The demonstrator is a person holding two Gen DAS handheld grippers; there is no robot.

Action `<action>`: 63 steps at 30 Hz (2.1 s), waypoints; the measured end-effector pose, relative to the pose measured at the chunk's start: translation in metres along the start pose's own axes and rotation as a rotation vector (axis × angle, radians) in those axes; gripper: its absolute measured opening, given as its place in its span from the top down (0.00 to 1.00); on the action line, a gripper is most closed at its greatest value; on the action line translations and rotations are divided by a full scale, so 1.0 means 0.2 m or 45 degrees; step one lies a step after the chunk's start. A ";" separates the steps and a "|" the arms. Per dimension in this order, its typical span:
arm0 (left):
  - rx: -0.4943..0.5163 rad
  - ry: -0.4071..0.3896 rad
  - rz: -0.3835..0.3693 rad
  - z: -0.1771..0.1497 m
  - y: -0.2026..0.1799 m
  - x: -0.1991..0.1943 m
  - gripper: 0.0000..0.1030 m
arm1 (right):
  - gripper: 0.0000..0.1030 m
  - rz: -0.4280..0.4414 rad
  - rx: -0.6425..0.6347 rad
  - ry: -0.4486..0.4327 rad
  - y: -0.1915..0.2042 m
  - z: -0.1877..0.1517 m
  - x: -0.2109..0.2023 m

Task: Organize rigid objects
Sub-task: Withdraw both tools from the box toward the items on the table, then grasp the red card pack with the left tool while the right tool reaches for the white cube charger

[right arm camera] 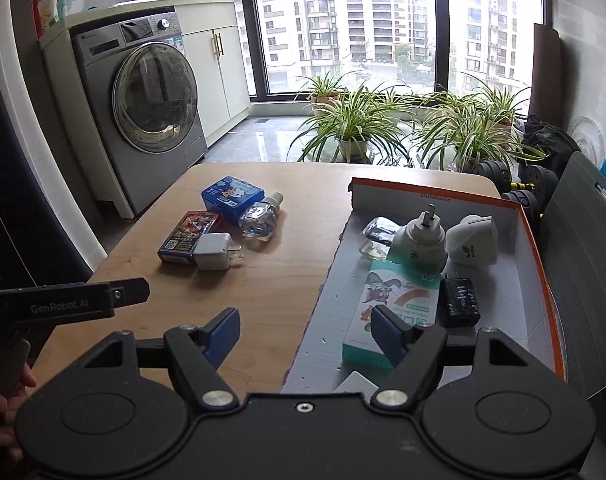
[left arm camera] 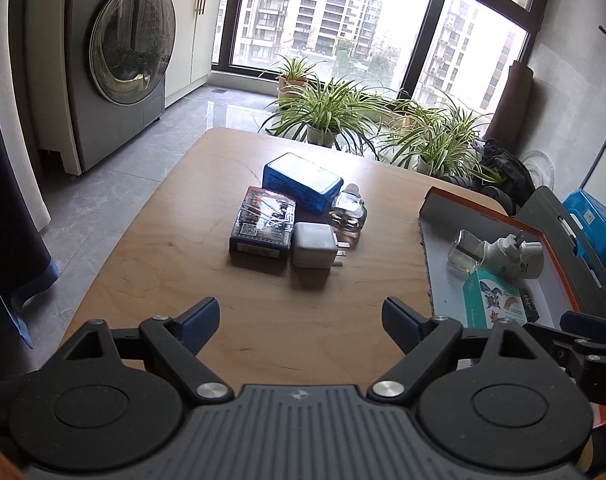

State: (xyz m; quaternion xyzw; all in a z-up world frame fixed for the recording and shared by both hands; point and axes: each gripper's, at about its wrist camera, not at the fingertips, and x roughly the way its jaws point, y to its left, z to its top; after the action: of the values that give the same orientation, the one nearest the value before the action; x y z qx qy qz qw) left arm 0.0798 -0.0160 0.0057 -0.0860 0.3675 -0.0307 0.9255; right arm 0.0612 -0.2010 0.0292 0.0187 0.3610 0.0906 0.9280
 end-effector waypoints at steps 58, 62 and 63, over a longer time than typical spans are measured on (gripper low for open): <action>0.056 0.023 -0.021 0.17 0.35 0.37 0.42 | 0.16 0.138 0.092 0.046 -0.09 -0.01 0.27; 0.016 -0.014 -0.050 0.14 0.38 0.27 0.42 | 0.16 0.162 0.087 0.066 0.01 0.03 0.32; 0.004 -0.028 -0.055 0.14 0.39 0.24 0.42 | 0.16 0.165 0.090 0.072 0.03 0.04 0.34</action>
State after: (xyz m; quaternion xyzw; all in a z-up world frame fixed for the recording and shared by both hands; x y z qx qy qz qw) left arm 0.1331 0.0577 -0.0217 -0.0928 0.3553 -0.0501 0.9288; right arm 0.1144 -0.1824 -0.0095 0.0723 0.3880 0.1382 0.9084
